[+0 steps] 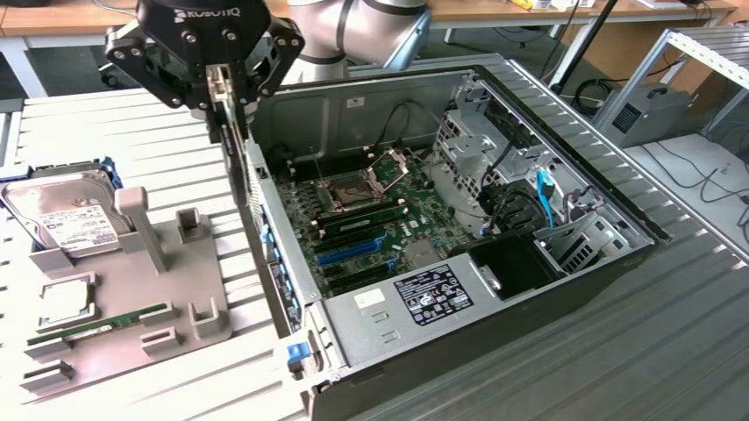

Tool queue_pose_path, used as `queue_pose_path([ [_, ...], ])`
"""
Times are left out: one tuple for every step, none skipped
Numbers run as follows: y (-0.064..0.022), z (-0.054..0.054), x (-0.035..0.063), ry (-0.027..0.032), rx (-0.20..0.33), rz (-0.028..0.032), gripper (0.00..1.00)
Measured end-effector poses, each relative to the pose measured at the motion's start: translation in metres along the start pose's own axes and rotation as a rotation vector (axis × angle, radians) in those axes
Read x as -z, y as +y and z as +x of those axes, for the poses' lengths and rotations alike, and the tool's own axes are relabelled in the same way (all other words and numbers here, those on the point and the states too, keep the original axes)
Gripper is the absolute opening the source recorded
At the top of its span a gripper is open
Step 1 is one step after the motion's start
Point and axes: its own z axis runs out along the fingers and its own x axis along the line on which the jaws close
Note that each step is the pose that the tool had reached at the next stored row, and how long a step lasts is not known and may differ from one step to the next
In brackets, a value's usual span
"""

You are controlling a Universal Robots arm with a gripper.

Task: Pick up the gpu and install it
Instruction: 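Pick up the gpu and move the gpu toward the slot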

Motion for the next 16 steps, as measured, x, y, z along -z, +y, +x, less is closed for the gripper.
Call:
queue_pose_path([
  [0.0001, -0.003, 0.0000, 0.0001, 0.000, 0.0001, 0.27],
  [0.0003, -0.007, -0.0002, 0.0000, 0.000, 0.0000, 0.27],
  [0.0004, -0.010, -0.0002, 0.0001, 0.000, 0.0001, 0.27],
  [0.0006, -0.015, -0.0004, 0.0001, 0.000, 0.0000, 0.27],
  [0.0008, -0.018, -0.0004, 0.0001, 0.000, 0.0000, 0.27],
  [0.0009, -0.023, -0.0006, 0.0001, 0.000, 0.0001, 0.27],
  [0.0010, -0.025, -0.0007, 0.0000, 0.000, 0.0000, 0.27],
  [0.0012, -0.031, -0.0008, 0.0000, 0.000, 0.0000, 0.27],
  [0.0014, -0.034, -0.0009, 0.0001, 0.000, 0.0001, 0.27],
  [0.0015, -0.038, -0.0010, 0.0001, 0.000, 0.0000, 0.27],
  [0.0017, -0.042, -0.0010, 0.0001, 0.000, 0.0001, 0.27],
  [0.0018, -0.045, -0.0012, 0.0001, 0.000, 0.0000, 0.27],
  [0.0019, -0.048, -0.0012, 0.0000, 0.000, 0.0000, 0.27],
  [0.0021, -0.052, -0.0013, 0.0001, 0.000, 0.0001, 0.27],
  [0.0022, -0.055, -0.0014, 0.0000, 0.000, 0.0000, 0.27],
  [0.0024, -0.059, -0.0015, 0.0000, 0.000, 0.0000, 0.27],
])
